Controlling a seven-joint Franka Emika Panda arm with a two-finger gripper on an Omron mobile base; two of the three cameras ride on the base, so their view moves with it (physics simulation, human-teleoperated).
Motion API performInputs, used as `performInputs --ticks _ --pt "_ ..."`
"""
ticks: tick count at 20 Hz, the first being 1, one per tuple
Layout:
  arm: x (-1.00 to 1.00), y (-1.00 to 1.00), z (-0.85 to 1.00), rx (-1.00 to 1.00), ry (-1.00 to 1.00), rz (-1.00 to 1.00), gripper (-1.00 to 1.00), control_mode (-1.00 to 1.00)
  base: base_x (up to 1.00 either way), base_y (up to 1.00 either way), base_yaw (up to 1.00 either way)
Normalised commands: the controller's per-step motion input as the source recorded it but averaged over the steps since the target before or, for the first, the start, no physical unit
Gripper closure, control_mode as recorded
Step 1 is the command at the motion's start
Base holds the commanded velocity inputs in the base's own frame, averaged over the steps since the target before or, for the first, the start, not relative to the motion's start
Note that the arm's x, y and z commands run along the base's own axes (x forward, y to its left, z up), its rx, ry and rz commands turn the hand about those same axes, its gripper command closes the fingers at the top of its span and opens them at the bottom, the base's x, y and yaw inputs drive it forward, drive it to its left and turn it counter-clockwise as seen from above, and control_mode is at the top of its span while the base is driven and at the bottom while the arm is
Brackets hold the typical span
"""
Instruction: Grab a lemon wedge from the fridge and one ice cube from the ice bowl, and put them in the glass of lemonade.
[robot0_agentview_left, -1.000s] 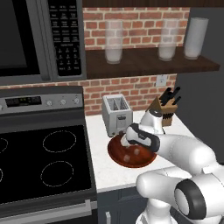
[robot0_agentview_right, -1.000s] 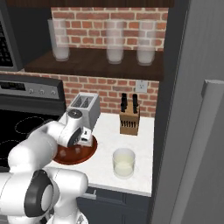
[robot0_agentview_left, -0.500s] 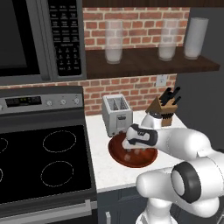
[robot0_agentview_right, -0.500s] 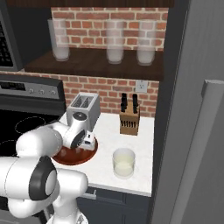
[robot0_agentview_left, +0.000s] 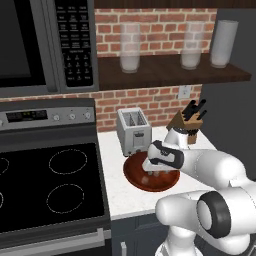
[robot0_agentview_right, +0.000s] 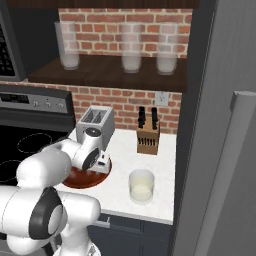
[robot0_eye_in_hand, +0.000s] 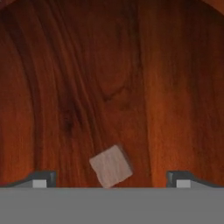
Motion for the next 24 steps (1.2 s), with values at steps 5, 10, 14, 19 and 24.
performInputs --ticks 5,10,14,19,24 --pt "-0.02 0.00 0.00 0.00 -0.01 0.00 -1.00 -1.00 0.00 0.00 0.00" --pt "0.00 0.00 -0.02 0.00 0.00 0.00 -1.00 -1.00 0.00 0.00 0.00" --pt "0.00 0.00 -0.25 0.00 0.00 0.00 -1.00 -1.00 0.00 0.00 0.00" --pt "0.00 0.00 -0.12 0.00 0.00 -0.01 -1.00 -1.00 0.00 0.00 0.00" --pt "0.00 0.00 -0.01 0.00 0.00 -0.05 -1.00 -1.00 0.00 0.00 0.00"
